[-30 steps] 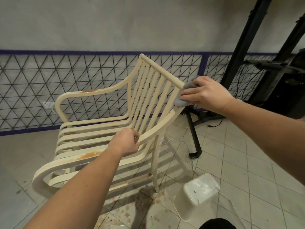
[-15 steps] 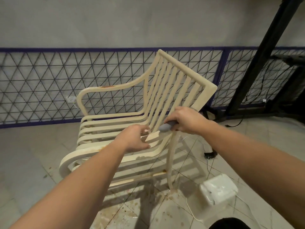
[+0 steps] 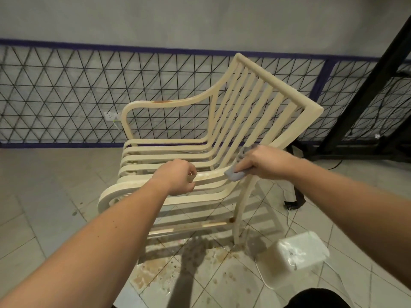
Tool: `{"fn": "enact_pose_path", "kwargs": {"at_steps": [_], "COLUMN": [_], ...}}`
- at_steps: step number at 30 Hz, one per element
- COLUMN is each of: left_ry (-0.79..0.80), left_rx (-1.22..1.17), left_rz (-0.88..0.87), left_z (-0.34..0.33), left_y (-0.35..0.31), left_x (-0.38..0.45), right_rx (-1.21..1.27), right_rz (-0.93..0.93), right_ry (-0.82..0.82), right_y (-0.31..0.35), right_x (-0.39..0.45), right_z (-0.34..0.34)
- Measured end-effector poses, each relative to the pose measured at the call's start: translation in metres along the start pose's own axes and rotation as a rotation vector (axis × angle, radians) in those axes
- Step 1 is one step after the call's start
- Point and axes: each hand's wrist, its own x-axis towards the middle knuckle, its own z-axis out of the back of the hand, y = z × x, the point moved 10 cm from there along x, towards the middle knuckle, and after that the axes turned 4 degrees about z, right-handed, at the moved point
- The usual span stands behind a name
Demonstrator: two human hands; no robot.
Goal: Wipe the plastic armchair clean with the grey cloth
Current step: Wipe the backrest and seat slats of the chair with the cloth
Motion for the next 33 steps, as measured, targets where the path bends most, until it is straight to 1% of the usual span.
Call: {"fn": "enact_pose_path", "kwargs": {"at_steps": [1, 4, 7, 9, 12, 13, 15, 18, 19, 20, 22, 24, 26, 28, 30, 32, 33], "left_ry": [-0.004, -0.019, -0.026, -0.019, -0.015, -0.010, -0.012, -0.002, -0.001, 0.006, 0.012, 0.016, 0.019, 0.014, -0.003, -0.027, -0.029], "left_rx": [-0.002, -0.008, -0.010, -0.007, 0.007, 0.006, -0.014, -0.047, -0.052, -0.051, -0.042, -0.029, -0.024, -0.032, -0.034, -0.049, -0.053], "left_rz": [0.001, 0.003, 0.007, 0.000, -0.006, -0.009, -0.017, -0.004, 0.002, 0.012, 0.029, 0.039, 0.045, 0.038, 0.018, 0.007, 0.005], "left_z": [-0.001, 0.000, 0.001, 0.001, 0.000, -0.002, -0.004, -0.003, -0.001, 0.001, 0.003, 0.006, 0.005, 0.003, 0.002, 0.001, 0.000], "left_y": [0.000, 0.000, 0.000, -0.001, -0.002, -0.001, 0.003, 0.016, 0.022, 0.027, 0.035, 0.039, 0.040, 0.038, 0.032, 0.027, 0.024], "left_x": [0.001, 0.002, 0.004, 0.005, 0.004, 0.002, -0.001, -0.007, -0.008, -0.011, -0.014, -0.017, -0.018, -0.017, -0.016, -0.013, -0.012], "right_rx": [-0.004, -0.026, -0.031, 0.026, 0.059, 0.087, 0.167, 0.193, 0.183, 0.164, 0.084, 0.072, 0.144, 0.162, 0.202, 0.189, 0.188], "right_rz": [-0.012, -0.140, -0.268, -0.264, -0.165, -0.146, -0.174, -0.232, -0.251, -0.282, -0.342, -0.330, -0.277, -0.204, -0.146, -0.109, -0.126], "right_ry": [-0.005, -0.125, -0.085, -0.109, -0.123, -0.121, -0.126, -0.236, -0.240, -0.205, -0.079, -0.073, -0.131, -0.158, -0.129, -0.094, -0.121], "right_y": [-0.004, -0.035, -0.038, -0.019, 0.006, 0.006, -0.003, -0.019, -0.025, -0.030, -0.035, -0.023, -0.004, 0.011, 0.012, 0.008, 0.001], "right_x": [-0.002, -0.004, 0.002, 0.011, 0.018, 0.016, 0.009, 0.000, 0.002, 0.005, 0.014, 0.022, 0.028, 0.028, 0.023, 0.020, 0.019], "right_z": [0.010, 0.027, -0.004, -0.026, -0.041, -0.037, -0.021, 0.014, 0.017, 0.014, -0.009, -0.028, -0.040, -0.045, -0.041, -0.031, -0.021]}}
